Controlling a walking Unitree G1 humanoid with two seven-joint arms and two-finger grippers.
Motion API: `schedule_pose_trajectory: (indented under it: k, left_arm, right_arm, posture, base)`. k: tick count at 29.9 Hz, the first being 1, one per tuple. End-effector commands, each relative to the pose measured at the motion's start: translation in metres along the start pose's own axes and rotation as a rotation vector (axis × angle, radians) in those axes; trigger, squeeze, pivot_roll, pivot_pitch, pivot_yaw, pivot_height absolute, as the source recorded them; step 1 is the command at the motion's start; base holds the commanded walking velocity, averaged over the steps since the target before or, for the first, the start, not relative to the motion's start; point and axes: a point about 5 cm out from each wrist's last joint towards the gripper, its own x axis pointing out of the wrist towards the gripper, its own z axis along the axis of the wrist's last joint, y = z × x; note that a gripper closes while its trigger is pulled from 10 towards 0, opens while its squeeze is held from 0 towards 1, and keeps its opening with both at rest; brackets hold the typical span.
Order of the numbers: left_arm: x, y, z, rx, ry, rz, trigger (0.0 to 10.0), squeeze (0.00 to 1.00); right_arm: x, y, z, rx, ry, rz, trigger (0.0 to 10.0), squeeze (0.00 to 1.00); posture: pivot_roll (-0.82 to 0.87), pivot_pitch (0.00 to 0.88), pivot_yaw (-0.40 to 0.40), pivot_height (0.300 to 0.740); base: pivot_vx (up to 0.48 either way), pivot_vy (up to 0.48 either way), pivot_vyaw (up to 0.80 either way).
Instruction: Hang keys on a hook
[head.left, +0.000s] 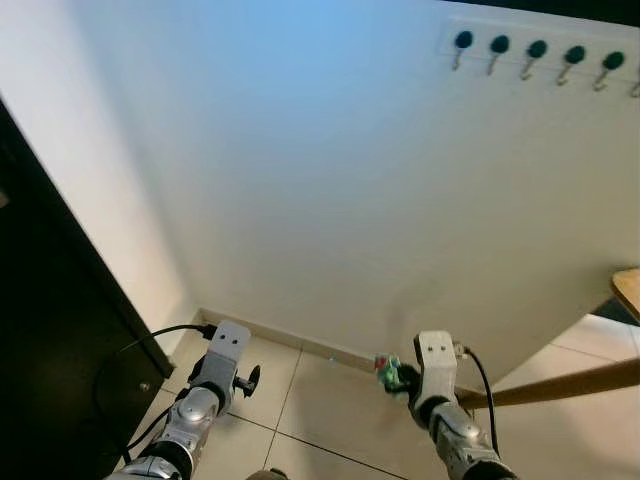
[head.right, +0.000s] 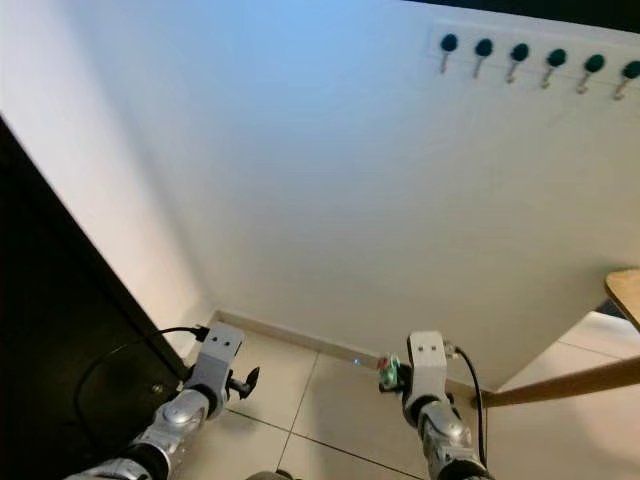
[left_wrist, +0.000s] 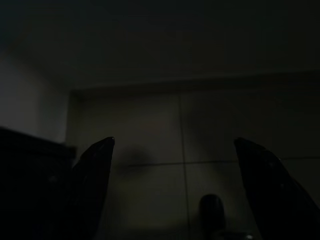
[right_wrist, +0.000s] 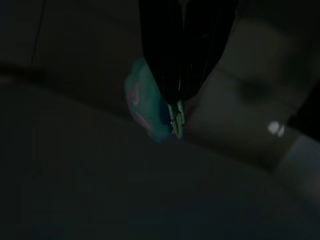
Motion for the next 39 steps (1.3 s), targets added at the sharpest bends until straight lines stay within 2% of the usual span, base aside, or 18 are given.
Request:
schedule_pose_trajectory:
  k: [1, 2, 6, 7, 9, 10, 13, 15, 16, 20, 21, 25, 27, 29, 31, 33, 34, 39]
  left_arm:
    - [0.001, -0.007, 0.001, -0.001, 0.001, -0.014, 10.0, 0.0]
    - [0.001, -0.007, 0.001, -0.001, 0.001, -0.014, 10.0, 0.0]
    - [0.007, -0.013, 0.012, 0.024, -0.012, -0.03, 10.0, 0.0]
    - [0.007, -0.013, 0.012, 0.024, -0.012, -0.03, 10.0, 0.0]
    - [0.009, -0.012, 0.023, 0.021, -0.05, -0.019, 10.0, 0.0]
    - [0.009, -0.012, 0.023, 0.021, -0.05, -0.019, 10.0, 0.0]
    - [0.012, -0.009, 0.043, 0.001, -0.13, 0.003, 10.0, 0.0]
    - [0.013, -0.008, 0.054, -0.014, -0.18, 0.008, 10.0, 0.0]
    - [0.013, -0.008, 0.054, -0.014, -0.18, 0.008, 10.0, 0.0]
    - [0.014, -0.001, 0.08, -0.015, -0.271, 0.021, 10.0, 0.0]
    - [0.014, -0.001, 0.08, -0.015, -0.271, 0.021, 10.0, 0.0]
    - [0.013, 0.001, 0.089, 0.005, -0.299, 0.01, 10.0, 0.0]
    - [0.013, 0.001, 0.09, 0.012, -0.295, 0.004, 10.0, 0.0]
    - [0.012, 0.0, 0.091, 0.046, -0.296, -0.006, 10.0, 0.0]
    - [0.012, 0.0, 0.092, 0.042, -0.291, -0.008, 10.0, 0.0]
    - [0.013, 0.001, 0.095, -0.023, -0.288, -0.006, 10.0, 0.0]
    - [0.013, 0.001, 0.095, -0.023, -0.288, -0.006, 10.0, 0.0]
    - [0.006, -0.003, 0.117, 0.031, -0.379, -0.054, 10.0, 0.0]
  right_arm:
    - [0.004, -0.001, 0.018, -0.002, -0.085, 0.01, 10.0, 0.0]
    - [0.004, -0.001, 0.018, -0.002, -0.085, 0.01, 10.0, 0.0]
    - [0.012, 0.007, 0.059, -0.01, -0.262, 0.071, 10.0, 0.0]
    - [0.012, 0.007, 0.059, -0.01, -0.262, 0.071, 10.0, 0.0]
    - [0.014, 0.011, 0.084, -0.017, -0.356, 0.091, 10.0, 0.0]
    - [0.014, 0.011, 0.084, -0.017, -0.356, 0.091, 10.0, 0.0]
    - [0.012, 0.01, 0.124, -0.028, -0.493, 0.092, 10.0, 0.0]
    - [0.009, 0.009, 0.143, -0.041, -0.554, 0.087, 10.0, 0.0]
    - [0.009, 0.009, 0.143, -0.041, -0.554, 0.087, 10.0, 0.0]
    - [0.0, 0.005, 0.186, -0.042, -0.691, 0.082, 10.0, 0.0]
    - [0.0, 0.005, 0.186, -0.042, -0.691, 0.082, 10.0, 0.0]
    - [-0.012, 0.006, 0.214, -0.062, -0.778, 0.1, 10.0, 0.0]
    - [-0.014, 0.007, 0.22, -0.066, -0.792, 0.105, 10.0, 0.0]
    - [-0.019, 0.008, 0.23, -0.071, -0.82, 0.106, 10.0, 0.0]
    - [-0.022, 0.008, 0.235, -0.073, -0.833, 0.105, 10.0, 0.0]
    - [-0.026, 0.01, 0.245, -0.068, -0.865, 0.115, 10.0, 0.0]
    - [-0.026, 0.01, 0.245, -0.068, -0.865, 0.115, 10.0, 0.0]
    - [-0.036, 0.008, 0.26, -0.017, -0.923, 0.11, 10.0, 0.0]
  posture:
    - [0.05, 0.033, -0.029, 0.74]
    - [0.05, 0.033, -0.029, 0.74]
    - [0.06, 0.034, -0.028, 0.74]
    - [0.06, 0.034, -0.028, 0.74]
    - [0.05, 0.036, -0.021, 0.74]
    - [0.05, 0.036, -0.021, 0.74]
    - [0.05, 0.036, -0.019, 0.74]
    - [0.05, 0.041, -0.022, 0.74]
    - [0.05, 0.041, -0.022, 0.74]
    - [0.05, 0.043, -0.023, 0.74]
    - [0.05, 0.043, -0.023, 0.74]
    - [0.05, 0.045, -0.022, 0.74]
    - [0.05, 0.044, -0.022, 0.74]
    - [0.05, 0.044, -0.022, 0.74]
    - [0.05, 0.044, -0.022, 0.74]
    - [0.04, 0.043, -0.018, 0.74]
    - [0.04, 0.043, -0.018, 0.74]
    - [0.04, 0.037, -0.023, 0.74]
  base:
    - [0.0, -0.48, 0.0]
    - [0.0, -0.48, 0.0]
    - [0.0, -0.24, 0.0]
    - [0.0, 0.0, 0.0]
    - [0.0, 0.0, 0.0]
    - [0.0, 0.0, 0.0]
    - [0.0, 0.0, 0.0]
    - [0.0, 0.0, 0.0]
    - [0.0, 0.0, 0.0]
    - [0.0, 0.0, 0.0]
    - [0.0, 0.0, 0.0]
    - [0.0, 0.0, 0.0]
    - [0.0, 0.0, 0.0]
    - [0.0, -0.48, 0.0]
    - [0.0, -0.48, 0.0]
    - [0.0, 0.0, 0.0]
    - [0.0, 0.0, 0.0]
    - [0.0, 0.0, 0.0]
